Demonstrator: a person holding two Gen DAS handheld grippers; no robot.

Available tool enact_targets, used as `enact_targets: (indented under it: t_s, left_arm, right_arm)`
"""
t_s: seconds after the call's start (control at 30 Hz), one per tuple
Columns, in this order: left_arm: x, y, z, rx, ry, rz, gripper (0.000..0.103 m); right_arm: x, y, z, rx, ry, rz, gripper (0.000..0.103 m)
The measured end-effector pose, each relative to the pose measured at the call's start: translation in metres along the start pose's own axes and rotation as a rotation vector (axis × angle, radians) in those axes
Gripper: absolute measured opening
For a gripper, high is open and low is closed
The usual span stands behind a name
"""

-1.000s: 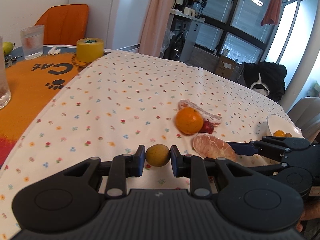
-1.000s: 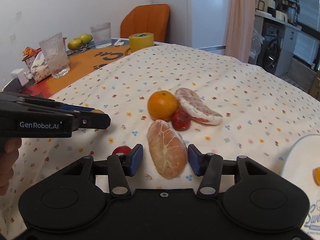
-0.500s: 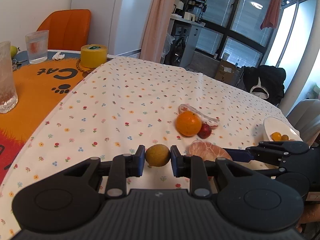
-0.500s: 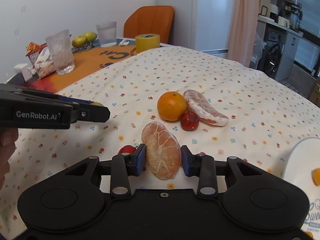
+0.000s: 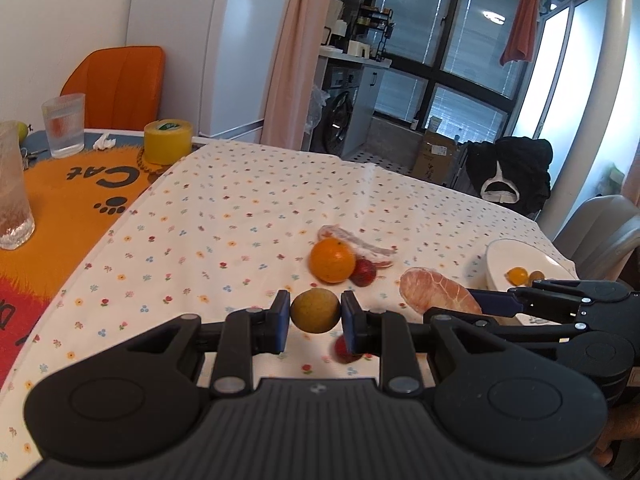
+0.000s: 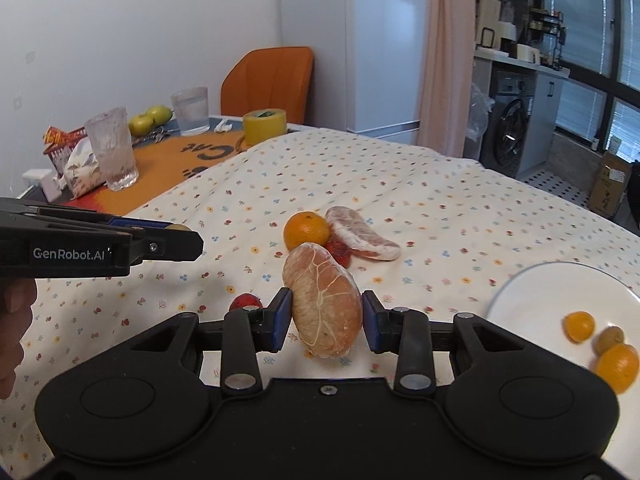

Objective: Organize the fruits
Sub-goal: 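Carry the pomelo piece and the yellow fruit over the white plate with both tools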

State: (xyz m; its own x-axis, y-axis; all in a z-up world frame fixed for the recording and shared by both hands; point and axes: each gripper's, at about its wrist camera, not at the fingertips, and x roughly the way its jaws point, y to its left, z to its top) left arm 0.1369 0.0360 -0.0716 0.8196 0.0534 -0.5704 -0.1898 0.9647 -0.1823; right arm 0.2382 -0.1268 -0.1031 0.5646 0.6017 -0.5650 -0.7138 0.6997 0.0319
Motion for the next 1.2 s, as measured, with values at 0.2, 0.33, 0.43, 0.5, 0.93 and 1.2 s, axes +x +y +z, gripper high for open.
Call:
enact_targets:
  t_s: [0.2, 0.33, 0.43, 0.5, 0.93, 1.2]
  left_arm:
    - [-0.001, -0.017, 0.001, 0.025, -0.005, -0.016, 0.025]
    - [0.001, -0.030, 0.002, 0.045, -0.004, -0.033, 0.025]
    - [0.003, -0.041, 0.003, 0.060, -0.006, -0.048, 0.025]
    - [0.004, -0.047, 0.003, 0.070, -0.005, -0.056, 0.025]
    - [0.020, -0.091, 0.006, 0.137, 0.010, -0.114, 0.025]
    - [0.037, -0.119, 0.003, 0.201, 0.047, -0.171, 0.025]
  right_arm:
    - [-0.019, -0.014, -0.005, 0.034, -0.030, -0.031, 0.035]
    - [-0.031, -0.027, -0.009, 0.058, -0.044, -0.056, 0.035]
    - [-0.040, -0.037, -0.013, 0.077, -0.055, -0.078, 0.035]
    - [-0.046, -0.043, -0.015, 0.090, -0.063, -0.090, 0.035]
    - [-0.073, -0.089, -0.035, 0.175, -0.087, -0.176, 0.035]
    - [-0.082, -0.118, -0.053, 0.254, -0.092, -0.249, 0.035]
